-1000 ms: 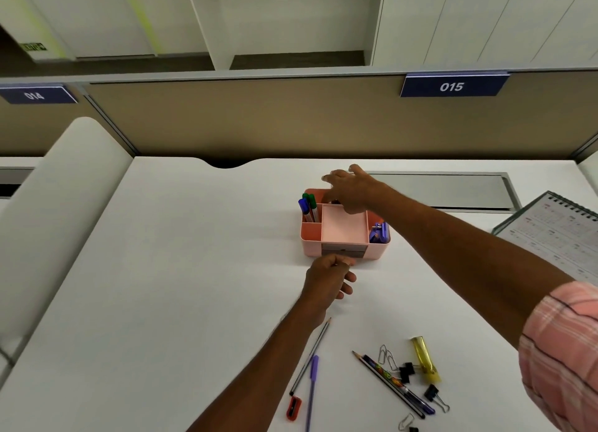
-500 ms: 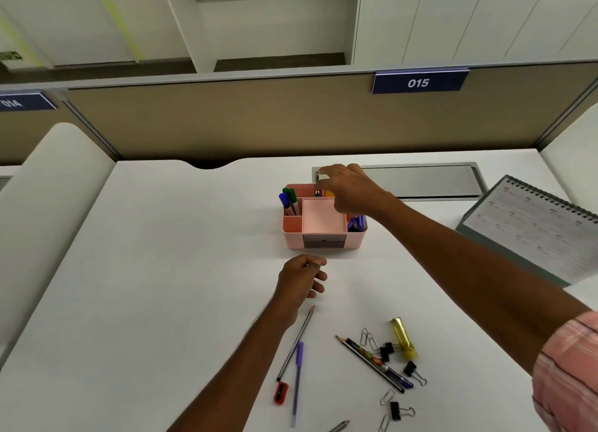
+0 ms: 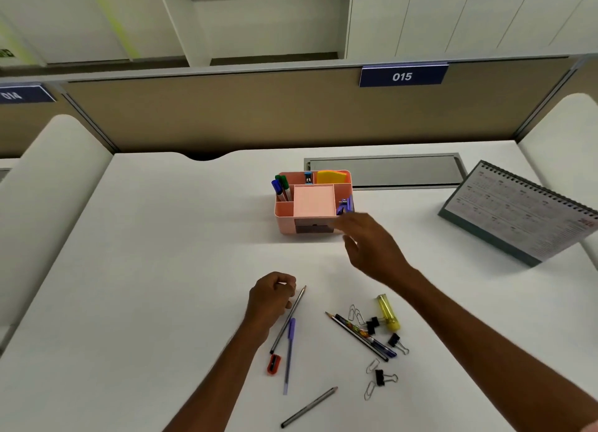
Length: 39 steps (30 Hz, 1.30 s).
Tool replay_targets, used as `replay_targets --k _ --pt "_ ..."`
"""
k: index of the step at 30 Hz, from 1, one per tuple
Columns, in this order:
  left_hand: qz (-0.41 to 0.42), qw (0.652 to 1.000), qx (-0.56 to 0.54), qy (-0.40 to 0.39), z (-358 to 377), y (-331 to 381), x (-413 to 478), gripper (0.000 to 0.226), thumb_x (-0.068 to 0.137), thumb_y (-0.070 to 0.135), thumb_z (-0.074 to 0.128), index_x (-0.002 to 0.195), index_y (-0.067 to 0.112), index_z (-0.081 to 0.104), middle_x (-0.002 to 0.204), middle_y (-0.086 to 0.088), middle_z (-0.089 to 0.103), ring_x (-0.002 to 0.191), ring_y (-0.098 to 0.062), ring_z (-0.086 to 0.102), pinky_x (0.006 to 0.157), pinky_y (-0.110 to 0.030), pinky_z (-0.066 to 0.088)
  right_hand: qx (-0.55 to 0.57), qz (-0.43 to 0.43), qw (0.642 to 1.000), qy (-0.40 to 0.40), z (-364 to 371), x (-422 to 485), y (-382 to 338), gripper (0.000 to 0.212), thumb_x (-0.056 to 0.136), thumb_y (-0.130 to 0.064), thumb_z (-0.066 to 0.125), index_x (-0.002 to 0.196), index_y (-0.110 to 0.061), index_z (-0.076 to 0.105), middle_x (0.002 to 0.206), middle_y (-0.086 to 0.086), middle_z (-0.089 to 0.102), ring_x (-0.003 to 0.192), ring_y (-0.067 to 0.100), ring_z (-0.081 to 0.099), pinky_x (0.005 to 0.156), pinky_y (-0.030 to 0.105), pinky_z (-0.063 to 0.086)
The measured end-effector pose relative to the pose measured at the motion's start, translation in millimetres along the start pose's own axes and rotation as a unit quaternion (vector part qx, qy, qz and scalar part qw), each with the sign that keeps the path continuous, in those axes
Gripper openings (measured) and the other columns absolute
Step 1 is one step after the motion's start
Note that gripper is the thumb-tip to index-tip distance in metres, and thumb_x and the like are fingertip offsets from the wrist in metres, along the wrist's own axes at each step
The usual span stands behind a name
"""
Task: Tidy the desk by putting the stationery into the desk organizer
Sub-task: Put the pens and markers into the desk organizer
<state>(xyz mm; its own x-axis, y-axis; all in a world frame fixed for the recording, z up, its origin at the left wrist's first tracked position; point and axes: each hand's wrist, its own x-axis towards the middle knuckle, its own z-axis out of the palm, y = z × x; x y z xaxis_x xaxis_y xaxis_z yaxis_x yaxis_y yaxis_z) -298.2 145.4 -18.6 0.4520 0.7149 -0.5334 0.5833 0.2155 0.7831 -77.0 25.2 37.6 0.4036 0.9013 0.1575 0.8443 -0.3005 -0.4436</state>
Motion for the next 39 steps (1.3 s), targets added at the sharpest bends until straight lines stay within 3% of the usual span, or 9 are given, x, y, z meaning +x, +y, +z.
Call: replay_targets --k 3,7,12,18,22,25,30,34,39 --pt "0.03 0.988 0.15 0.036 5 -13 -2 0.007 0.093 0.028 0.068 0.089 0.027 0.074 0.092 0.008 0.076 0.087 -0.018 0.072 0.083 -0.036 0.061 0.058 0.048 0.997 -0.006 17 -40 -4 0.037 0.097 -0.012 0.064 0.133 -0.023 0.065 0.127 -0.002 0.066 0.118 0.016 0.057 0.095 0.034 0.053" --pt "0.053 0.965 0.25 0.058 14 -21 -4 0.021 0.087 0.041 0.078 0.083 0.026 0.065 0.084 0.01 0.069 0.082 -0.014 0.066 0.073 -0.027 0.051 0.116 0.091 0.988 -0.045 45 -90 -26 0.031 0.096 -0.018 0.066 0.126 -0.029 0.066 0.102 -0.01 0.063 0.095 0.008 0.056 0.085 0.031 0.052" --pt "0.088 0.945 0.308 0.069 21 -25 -2 0.025 0.088 0.039 0.08 0.081 0.023 0.063 0.078 0.01 0.066 0.073 -0.011 0.063 0.068 -0.025 0.051 0.129 0.094 0.981 -0.11 76 -136 -57 0.027 0.1 -0.025 0.06 0.126 -0.032 0.063 0.108 -0.01 0.063 0.099 0.004 0.054 0.085 0.024 0.05" --pt "0.102 0.933 0.342 0.047 21 -21 2 0.021 0.096 0.035 0.072 0.091 0.015 0.071 0.085 0.004 0.07 0.079 -0.014 0.067 0.079 -0.028 0.059 0.087 0.031 0.969 -0.229 91 -165 -78 0.025 0.099 -0.037 0.056 0.122 -0.034 0.063 0.119 -0.009 0.06 0.111 0.012 0.055 0.088 0.032 0.052" --pt "0.103 0.941 0.32 0.034 15 -20 3 0.017 0.095 0.028 0.07 0.091 0.012 0.068 0.085 0.0 0.07 0.081 -0.018 0.068 0.08 -0.034 0.061 0.061 -0.027 0.949 -0.308 96 -180 -82 0.036 0.094 -0.041 0.065 0.129 -0.034 0.058 0.126 -0.004 0.057 0.115 0.017 0.053 0.09 0.035 0.048" --pt "0.12 0.958 0.258 0.034 6 -14 7 0.013 0.098 0.02 0.068 0.106 0.011 0.062 0.091 -0.006 0.071 0.081 -0.023 0.071 0.077 -0.035 0.062 0.014 -0.055 0.945 -0.322 95 -186 -75 0.05 0.093 -0.03 0.069 0.138 -0.029 0.05 0.132 0.002 0.054 0.117 0.023 0.051 0.091 0.04 0.049" --pt "0.12 0.984 0.122 0.041 -12 19 17 0.051 0.101 0.012 0.066 0.148 0.02 0.048 0.093 -0.003 0.071 0.073 -0.015 0.076 0.067 -0.023 0.061 -0.057 -0.1 0.946 -0.302 94 -191 -65 0.04 0.088 -0.02 0.071 0.126 -0.018 0.056 0.122 0.007 0.055 0.111 0.027 0.054 0.07 0.036 0.042" --pt "0.153 0.986 -0.002 0.061 -25 53 22 0.031 0.1 0.009 0.066 0.131 0.017 0.066 0.098 -0.006 0.074 0.075 -0.017 0.079 0.068 -0.027 0.065 -0.125 -0.138 0.931 -0.313 90 -194 -67 0.039 0.051 -0.031 0.091 0.082 -0.03 0.068 0.083 -0.01 0.059 0.073 0.008 0.06 0.044 0.022 0.034" --pt "0.183 0.975 -0.07 0.11 -32 89 24 0.018 0.096 0.011 0.072 0.108 0.024 0.07 0.105 -0.002 0.074 0.084 -0.018 0.079 0.075 -0.036 0.067 -0.157 -0.142 0.927 -0.309 95 -197 -65 0.04 0.047 -0.029 0.088 0.079 -0.027 0.063 0.08 -0.008 0.055 0.07 0.01 0.055 0.044 0.024 0.033"
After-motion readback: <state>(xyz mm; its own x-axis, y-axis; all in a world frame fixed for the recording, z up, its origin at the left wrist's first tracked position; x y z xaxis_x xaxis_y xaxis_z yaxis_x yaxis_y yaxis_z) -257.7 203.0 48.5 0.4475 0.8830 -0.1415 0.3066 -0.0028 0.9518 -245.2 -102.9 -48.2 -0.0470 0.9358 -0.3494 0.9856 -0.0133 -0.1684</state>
